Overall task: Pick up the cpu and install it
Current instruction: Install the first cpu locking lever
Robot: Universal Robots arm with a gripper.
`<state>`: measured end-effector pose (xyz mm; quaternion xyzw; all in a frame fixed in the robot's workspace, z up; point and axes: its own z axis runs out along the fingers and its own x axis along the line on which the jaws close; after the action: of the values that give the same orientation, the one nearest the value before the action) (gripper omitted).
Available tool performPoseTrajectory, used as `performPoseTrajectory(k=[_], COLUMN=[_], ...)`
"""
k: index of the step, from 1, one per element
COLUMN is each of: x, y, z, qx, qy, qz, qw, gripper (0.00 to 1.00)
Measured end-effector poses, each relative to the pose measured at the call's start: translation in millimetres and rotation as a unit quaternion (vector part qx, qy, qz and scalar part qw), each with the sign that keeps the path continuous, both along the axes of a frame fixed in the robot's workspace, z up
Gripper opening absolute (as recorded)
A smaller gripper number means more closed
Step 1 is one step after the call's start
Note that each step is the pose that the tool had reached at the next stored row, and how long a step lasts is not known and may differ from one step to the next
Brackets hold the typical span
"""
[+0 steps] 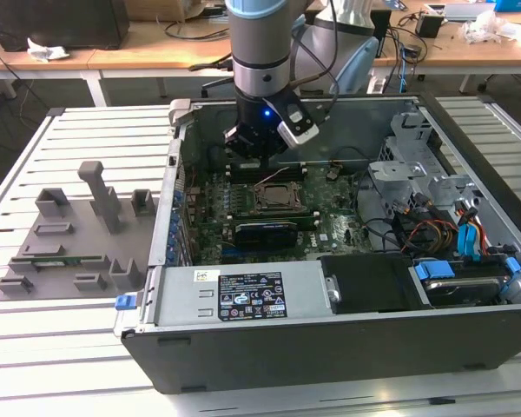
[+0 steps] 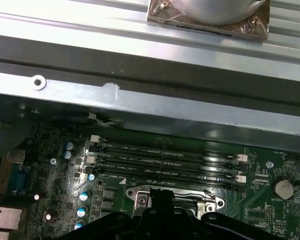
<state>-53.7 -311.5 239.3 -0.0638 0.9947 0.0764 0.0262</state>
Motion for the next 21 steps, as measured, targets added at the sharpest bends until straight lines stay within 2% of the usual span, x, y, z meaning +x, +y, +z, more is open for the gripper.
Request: performPoseTrajectory(k=[13,19,21], x=[0.0,0.0,0.0], y=[0.0,-0.1,0.0], z=[-10.9,-15.4,-15.5], qx=[-0.0108,-0.0172,-0.0171], qy=[0.0,0.0002,0.0001], qz=[0.0,0.0,0.0], qw=[0.9999,0.9999,0.9999], gripper=[0.11,0.11,0.11])
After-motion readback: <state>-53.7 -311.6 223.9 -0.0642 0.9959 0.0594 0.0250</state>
